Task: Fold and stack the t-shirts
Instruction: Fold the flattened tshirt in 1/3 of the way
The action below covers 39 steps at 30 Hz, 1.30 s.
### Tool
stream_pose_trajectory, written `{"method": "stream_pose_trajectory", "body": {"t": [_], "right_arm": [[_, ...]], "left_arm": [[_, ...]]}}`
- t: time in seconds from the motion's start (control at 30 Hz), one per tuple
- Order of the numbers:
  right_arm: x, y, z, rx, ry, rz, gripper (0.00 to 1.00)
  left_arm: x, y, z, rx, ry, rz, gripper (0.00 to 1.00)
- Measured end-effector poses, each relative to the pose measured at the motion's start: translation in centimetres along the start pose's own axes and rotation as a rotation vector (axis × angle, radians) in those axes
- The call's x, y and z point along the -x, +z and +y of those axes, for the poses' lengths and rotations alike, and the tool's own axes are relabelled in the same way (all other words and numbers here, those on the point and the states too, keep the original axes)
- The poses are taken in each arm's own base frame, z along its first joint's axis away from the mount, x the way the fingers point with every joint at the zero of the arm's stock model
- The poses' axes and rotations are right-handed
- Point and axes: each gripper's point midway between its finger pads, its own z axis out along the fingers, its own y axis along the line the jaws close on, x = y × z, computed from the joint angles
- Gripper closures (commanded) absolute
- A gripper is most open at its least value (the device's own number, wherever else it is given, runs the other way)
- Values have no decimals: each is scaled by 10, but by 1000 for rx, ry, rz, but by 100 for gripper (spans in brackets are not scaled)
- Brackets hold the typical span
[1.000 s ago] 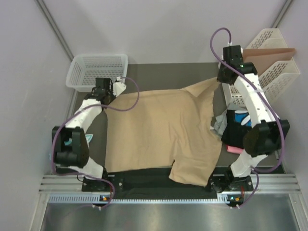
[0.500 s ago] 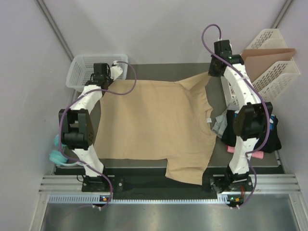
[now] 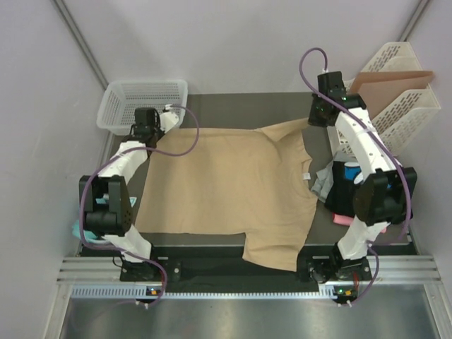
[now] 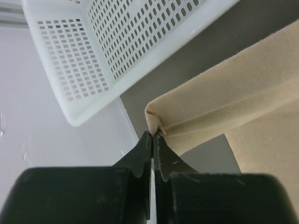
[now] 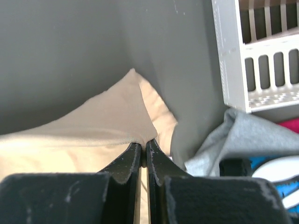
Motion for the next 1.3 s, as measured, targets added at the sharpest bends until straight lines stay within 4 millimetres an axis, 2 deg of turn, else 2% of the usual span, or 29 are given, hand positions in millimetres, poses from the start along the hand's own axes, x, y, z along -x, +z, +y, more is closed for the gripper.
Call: {"method": "stream_pose_trajectory", "body": {"t": [0.2,0.5,0.67,0.9,0.97,1.0,1.03,1.1,1.13,1.2,1.27,1.3], "right_arm": [[-26,-24,-3,6,-15,6,100],[-86,-35,4,-10,-88,76,100],[-110,-45,-1,-24,-96,79,100],[-151,-59,-10,-40,-94,101,100],[-164,-61,-16,-50,-92,112,88],[-168,-61,-18,-52,-88,117,76],[-174,-61,-21,-57,-85,126,52],[-184,-60,-24,-67,-76,148,36],[-190,-59,-25,-71,-81,162,30],[-201,-60,-27,-74,-94,196,27],[-206,-63,-25,-70,-103,216,25],[-204,-66,-24,-65,-104,219,25]], "left_arm": [[-8,-20,-1,26,-7,-26,100],[-28,-44,-20,6,-8,-45,100],[-48,-55,-43,-27,-3,-37,100],[-80,-58,-84,-106,0,5,100],[-85,-60,-91,-118,-4,10,100],[-88,-60,-94,-124,-5,15,100],[-91,-61,-97,-128,-5,19,99],[-97,-61,-104,-140,-3,30,78],[-101,-61,-108,-148,-2,38,50],[-107,-61,-114,-161,14,52,40],[-113,-62,-118,-172,20,72,8],[-114,-63,-119,-174,26,75,2]]}}
